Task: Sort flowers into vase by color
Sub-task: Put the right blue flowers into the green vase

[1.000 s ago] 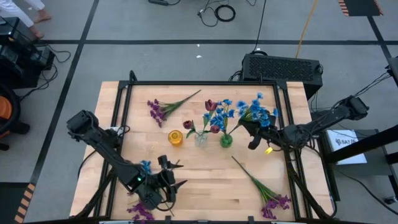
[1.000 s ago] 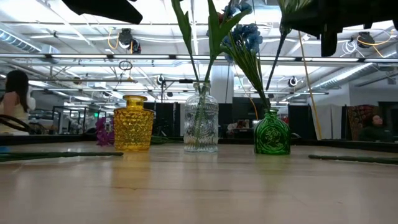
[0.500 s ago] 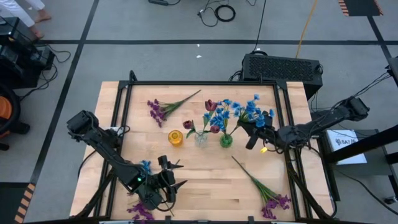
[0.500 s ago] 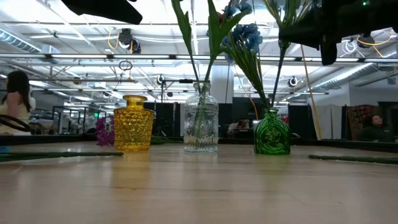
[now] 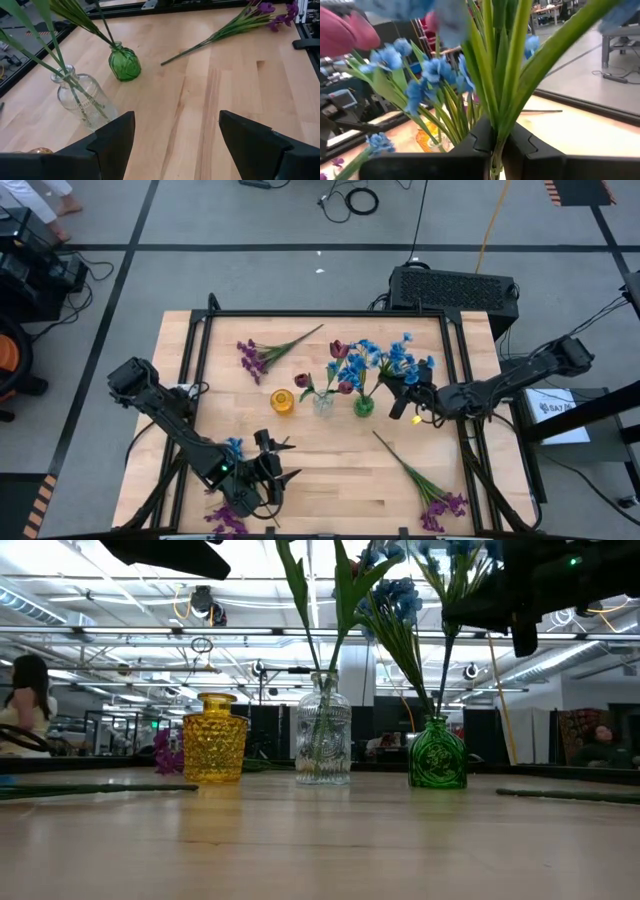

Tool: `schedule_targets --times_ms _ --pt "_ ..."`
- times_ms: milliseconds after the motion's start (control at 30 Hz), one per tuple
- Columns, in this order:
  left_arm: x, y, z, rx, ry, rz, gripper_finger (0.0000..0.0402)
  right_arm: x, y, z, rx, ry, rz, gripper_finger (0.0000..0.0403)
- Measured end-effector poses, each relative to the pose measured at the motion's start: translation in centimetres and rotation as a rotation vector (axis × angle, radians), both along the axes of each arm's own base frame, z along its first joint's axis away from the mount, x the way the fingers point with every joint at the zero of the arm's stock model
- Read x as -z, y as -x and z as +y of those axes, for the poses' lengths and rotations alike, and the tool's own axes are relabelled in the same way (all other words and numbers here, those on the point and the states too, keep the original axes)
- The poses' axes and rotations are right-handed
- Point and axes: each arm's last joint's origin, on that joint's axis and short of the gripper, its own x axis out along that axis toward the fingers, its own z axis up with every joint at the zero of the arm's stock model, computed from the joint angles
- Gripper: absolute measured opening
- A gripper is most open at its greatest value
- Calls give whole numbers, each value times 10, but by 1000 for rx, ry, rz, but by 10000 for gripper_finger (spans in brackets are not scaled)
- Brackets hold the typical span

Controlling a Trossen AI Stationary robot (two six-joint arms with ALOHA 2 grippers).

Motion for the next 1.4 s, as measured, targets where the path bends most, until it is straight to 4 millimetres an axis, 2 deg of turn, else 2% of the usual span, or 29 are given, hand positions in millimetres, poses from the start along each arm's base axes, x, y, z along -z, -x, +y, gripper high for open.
schedule_targets --times_ms 867,1067,1400 --pt "0 0 0 0 -5 4 292 19 -13 1 -27 -18 79 37" --pt "2 0 2 -3 -7 6 292 19 -13 0 -26 -27 80 103" --pt "23 8 10 -56 34 24 292 20 -13 0 -49 -16 94 243"
